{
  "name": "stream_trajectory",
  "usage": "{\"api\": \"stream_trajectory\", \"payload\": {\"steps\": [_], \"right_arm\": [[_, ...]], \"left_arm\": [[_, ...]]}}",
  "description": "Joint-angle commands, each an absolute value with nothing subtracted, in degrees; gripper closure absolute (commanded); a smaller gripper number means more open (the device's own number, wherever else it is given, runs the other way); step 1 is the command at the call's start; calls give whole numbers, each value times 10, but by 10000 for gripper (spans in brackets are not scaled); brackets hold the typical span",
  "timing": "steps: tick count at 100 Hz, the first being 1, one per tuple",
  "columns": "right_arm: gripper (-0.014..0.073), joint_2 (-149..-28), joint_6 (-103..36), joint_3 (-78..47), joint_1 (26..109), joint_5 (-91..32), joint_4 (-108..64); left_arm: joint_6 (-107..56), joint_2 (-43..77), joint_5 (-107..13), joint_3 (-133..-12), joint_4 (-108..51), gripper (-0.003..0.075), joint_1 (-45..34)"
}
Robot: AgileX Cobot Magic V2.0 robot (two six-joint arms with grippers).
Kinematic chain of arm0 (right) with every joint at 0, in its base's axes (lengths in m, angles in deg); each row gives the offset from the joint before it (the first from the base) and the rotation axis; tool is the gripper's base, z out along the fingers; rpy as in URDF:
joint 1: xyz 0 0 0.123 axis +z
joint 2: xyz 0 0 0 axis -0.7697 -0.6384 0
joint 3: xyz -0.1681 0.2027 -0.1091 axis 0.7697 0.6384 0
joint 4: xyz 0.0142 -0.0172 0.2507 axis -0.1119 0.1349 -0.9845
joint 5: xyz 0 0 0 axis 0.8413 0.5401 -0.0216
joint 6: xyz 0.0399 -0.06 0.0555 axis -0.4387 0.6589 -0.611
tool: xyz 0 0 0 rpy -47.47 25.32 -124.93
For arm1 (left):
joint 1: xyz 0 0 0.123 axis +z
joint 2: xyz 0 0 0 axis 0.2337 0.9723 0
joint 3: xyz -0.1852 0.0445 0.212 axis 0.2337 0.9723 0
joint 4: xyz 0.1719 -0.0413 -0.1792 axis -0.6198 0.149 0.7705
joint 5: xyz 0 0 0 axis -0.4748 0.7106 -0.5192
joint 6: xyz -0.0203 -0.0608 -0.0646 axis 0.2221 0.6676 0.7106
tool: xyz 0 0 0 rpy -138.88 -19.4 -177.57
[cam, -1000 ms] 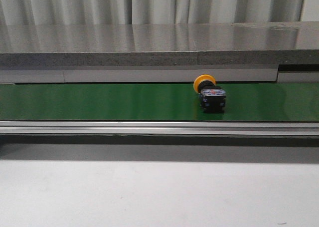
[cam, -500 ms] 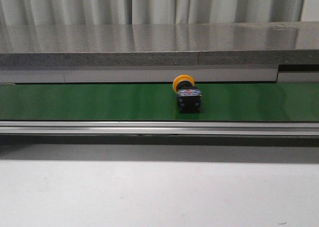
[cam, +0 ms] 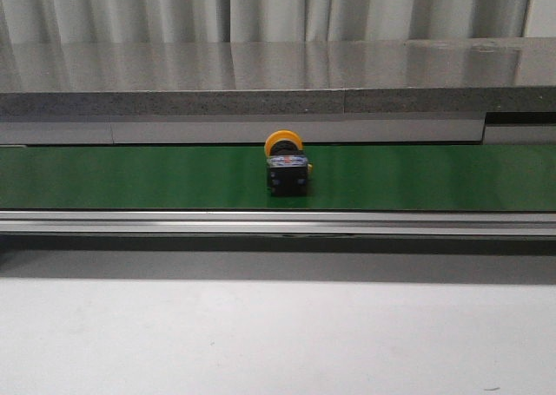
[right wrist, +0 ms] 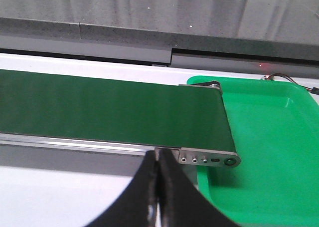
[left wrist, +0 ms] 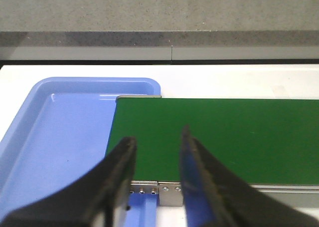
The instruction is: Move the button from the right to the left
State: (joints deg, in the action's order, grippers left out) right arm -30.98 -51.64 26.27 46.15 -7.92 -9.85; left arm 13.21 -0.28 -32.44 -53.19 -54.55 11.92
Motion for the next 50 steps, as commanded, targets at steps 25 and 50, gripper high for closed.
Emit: {"api": "stream_trajectory", "payload": {"steps": [25,50], "right_arm": [[661,-317,-515,250,462,-122,-99],[661,-317,-515,250,462,-122,-99]], "left_arm": [[128,148,-287,-648,-540,82,103],[128,275,-227,-742,-539,82,22]]}}
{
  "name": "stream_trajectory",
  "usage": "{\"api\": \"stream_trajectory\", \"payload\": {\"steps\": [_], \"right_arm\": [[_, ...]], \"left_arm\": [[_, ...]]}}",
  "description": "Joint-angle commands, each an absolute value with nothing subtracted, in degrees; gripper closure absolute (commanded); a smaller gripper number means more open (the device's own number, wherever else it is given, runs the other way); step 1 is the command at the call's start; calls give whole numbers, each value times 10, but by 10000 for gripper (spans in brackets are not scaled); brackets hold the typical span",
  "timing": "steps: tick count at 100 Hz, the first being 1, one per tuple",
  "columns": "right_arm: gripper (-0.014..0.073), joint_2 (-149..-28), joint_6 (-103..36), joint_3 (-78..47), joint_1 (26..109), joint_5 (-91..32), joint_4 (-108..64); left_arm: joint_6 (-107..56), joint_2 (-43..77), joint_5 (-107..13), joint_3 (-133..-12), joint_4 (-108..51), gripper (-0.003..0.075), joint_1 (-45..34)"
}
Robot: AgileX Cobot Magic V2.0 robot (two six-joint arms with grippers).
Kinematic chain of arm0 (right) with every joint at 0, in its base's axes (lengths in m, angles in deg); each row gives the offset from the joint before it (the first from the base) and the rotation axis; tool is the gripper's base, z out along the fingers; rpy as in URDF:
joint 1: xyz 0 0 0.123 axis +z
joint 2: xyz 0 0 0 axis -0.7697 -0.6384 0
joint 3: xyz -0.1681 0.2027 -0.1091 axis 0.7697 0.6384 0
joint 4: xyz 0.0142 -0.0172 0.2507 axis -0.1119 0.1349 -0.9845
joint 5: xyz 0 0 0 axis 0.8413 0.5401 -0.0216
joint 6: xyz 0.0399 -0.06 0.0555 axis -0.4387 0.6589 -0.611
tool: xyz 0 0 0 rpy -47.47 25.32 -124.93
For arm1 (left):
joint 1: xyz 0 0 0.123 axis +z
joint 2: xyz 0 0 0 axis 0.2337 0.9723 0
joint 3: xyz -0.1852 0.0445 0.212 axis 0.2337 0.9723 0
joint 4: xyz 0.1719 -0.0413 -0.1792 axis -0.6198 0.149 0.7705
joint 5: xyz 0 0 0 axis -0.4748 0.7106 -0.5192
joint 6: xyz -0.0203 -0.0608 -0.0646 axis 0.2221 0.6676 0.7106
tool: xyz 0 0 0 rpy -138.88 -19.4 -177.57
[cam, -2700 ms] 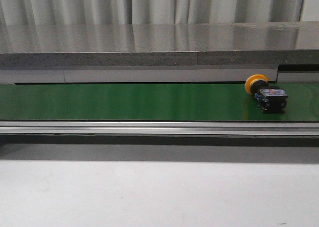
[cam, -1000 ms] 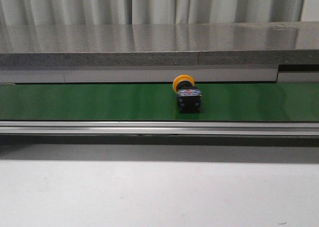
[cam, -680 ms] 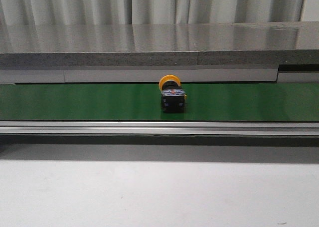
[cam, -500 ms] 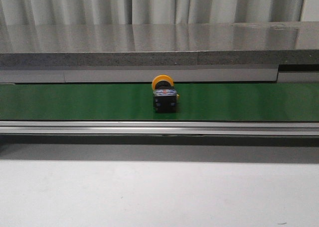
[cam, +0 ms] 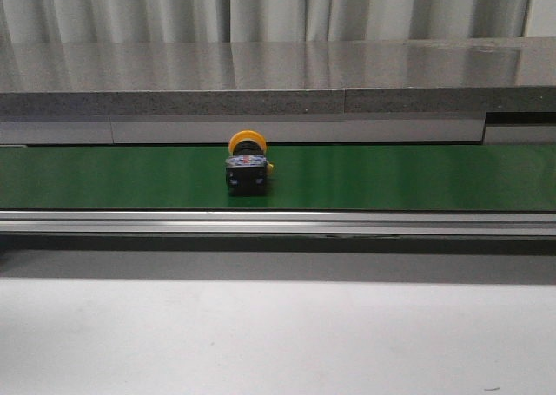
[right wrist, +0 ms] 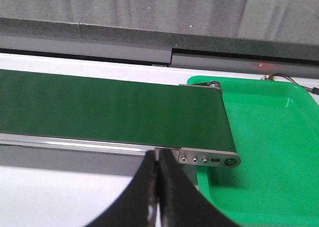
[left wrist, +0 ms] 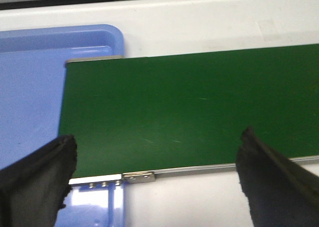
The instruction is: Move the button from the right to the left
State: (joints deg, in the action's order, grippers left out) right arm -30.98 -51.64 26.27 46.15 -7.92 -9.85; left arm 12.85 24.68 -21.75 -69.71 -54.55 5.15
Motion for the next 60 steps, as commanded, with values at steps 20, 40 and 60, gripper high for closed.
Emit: {"api": "stream_trajectory", "payload": {"steps": [20,40,60], "right_arm": [[661,-317,-515,250,462,-122,-99],[661,-317,-515,250,462,-122,-99],[661,-317,-515,250,462,-122,-99]], "left_arm": [[177,369,-204,-813,-530,82,-44],[240,451,-165,-885,-530,82,-87],[305,507,-124,-933,-531,82,-94]]}}
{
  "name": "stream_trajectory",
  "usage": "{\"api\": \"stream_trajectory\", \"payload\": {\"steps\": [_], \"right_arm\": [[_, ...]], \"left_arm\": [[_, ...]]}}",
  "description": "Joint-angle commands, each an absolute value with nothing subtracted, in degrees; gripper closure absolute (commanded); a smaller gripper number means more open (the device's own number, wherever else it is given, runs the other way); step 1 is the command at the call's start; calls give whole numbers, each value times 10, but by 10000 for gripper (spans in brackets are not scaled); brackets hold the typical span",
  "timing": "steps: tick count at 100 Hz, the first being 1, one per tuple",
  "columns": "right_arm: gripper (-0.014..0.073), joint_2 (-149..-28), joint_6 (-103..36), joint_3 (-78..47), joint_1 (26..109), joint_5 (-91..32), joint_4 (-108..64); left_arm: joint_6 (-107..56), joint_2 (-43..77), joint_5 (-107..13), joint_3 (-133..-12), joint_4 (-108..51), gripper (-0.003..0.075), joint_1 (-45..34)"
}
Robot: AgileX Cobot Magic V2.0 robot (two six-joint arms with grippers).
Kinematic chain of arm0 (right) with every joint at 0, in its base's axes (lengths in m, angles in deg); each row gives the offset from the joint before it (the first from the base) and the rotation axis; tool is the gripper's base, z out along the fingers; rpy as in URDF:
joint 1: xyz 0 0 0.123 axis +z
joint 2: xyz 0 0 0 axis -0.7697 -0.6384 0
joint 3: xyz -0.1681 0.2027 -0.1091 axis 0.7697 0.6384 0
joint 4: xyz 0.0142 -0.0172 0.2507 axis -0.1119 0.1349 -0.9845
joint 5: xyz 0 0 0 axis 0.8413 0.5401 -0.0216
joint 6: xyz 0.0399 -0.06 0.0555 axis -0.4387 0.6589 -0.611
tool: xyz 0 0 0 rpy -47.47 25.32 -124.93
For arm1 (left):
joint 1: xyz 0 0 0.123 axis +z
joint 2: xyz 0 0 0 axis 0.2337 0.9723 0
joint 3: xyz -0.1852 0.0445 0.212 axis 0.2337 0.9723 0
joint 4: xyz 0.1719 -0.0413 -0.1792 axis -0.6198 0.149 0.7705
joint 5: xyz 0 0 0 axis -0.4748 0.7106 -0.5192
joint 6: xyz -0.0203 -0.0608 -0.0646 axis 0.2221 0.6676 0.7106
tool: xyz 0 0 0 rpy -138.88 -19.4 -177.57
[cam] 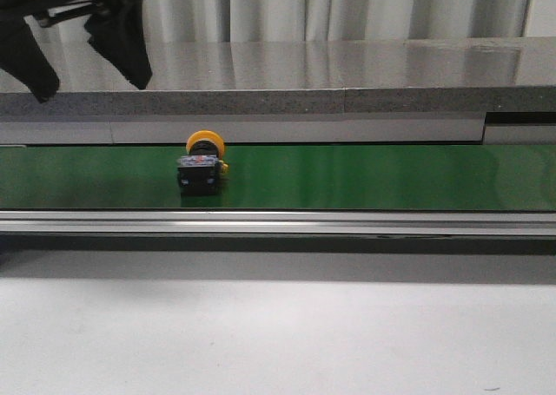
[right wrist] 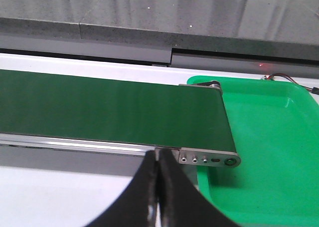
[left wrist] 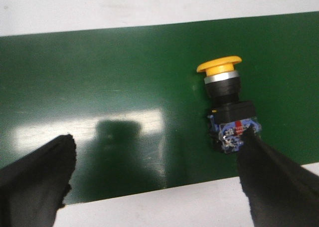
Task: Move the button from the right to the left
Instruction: 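Lower the left gripper onto the button on the belt and grasp it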
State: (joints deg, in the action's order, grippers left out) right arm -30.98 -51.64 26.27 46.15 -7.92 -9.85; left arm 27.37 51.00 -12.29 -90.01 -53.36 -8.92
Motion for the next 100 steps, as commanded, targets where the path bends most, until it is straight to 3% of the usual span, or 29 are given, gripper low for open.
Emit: {"api": "stream_trajectory", "payload": {"steps": [1,100], "right_arm": [[661,-317,-515,250,462,-122,-99],[661,-317,-515,250,462,-122,-99]], "left_arm": [[307,510,-124,-934,-532,82,-94],[357,617,-105,-945,-562,82,-91]]}}
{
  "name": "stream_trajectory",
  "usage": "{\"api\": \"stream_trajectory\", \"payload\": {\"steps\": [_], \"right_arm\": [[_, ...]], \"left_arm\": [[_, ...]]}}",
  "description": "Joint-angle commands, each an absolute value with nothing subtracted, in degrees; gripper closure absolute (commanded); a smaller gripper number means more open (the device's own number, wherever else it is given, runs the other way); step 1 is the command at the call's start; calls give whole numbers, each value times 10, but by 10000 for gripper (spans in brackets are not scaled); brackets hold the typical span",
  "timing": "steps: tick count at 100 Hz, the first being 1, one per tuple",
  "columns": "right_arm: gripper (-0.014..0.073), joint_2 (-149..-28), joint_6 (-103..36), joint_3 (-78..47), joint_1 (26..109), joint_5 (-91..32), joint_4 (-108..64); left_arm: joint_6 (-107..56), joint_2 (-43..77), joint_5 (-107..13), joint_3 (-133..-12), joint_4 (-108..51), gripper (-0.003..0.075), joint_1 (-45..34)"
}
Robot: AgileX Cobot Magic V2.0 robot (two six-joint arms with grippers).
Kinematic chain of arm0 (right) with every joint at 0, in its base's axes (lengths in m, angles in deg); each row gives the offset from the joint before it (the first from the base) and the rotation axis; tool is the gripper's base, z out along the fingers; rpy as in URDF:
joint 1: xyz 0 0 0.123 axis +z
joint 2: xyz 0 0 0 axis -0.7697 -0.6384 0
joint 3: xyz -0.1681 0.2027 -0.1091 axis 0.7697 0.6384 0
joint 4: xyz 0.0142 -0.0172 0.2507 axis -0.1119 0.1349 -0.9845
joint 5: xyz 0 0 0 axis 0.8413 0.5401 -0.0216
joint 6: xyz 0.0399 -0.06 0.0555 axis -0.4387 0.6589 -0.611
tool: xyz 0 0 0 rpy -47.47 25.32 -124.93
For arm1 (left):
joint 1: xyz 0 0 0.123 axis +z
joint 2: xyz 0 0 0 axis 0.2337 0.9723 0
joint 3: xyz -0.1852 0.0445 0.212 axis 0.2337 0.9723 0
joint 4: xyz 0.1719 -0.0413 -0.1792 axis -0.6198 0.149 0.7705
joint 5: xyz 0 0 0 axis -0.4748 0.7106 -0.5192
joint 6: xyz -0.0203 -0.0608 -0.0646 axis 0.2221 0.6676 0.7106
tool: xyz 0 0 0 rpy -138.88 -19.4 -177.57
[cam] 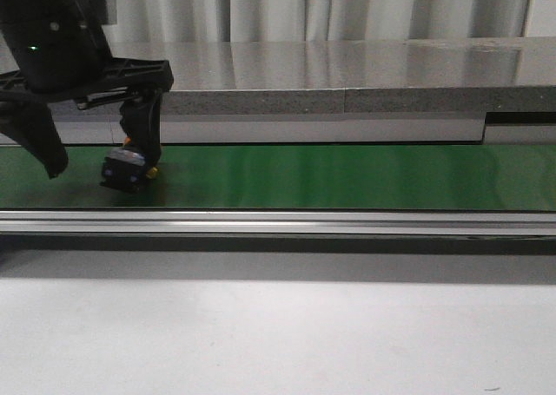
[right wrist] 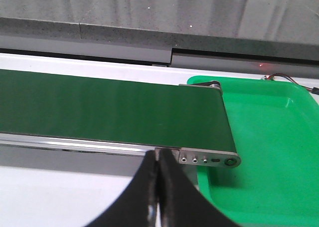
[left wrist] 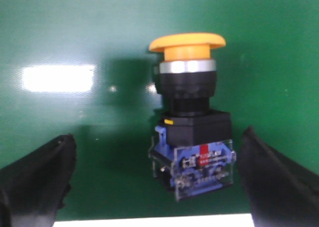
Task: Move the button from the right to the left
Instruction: 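Lower the left gripper onto the button on the belt and grasp it, then lift the button with the left gripper and lower it into the blue tray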
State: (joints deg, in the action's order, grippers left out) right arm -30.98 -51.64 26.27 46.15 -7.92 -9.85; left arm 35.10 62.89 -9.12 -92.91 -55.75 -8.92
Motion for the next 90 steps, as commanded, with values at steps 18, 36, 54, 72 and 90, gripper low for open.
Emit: {"api": "stream_trajectory", "payload": {"steps": [18,36,54,72,90], "right_arm": [[661,-317,-515,250,462,-122,-99],[661,-317,-515,250,462,-122,-99],[661,-317,-515,250,462,-122,-99],[661,-317,-515,250,462,-122,-99],[661,-317,-515,250,462,-122,-99]], "left_arm": [[357,631,-107,-945,-562,83,-91],[357,631,-108,-945,-567,218,-91],[357,631,-107,-945,-569,395,-91],[357,629,-104,-945,-570,470,-91],[357,604,-102,-951,-572,491,-85]]}}
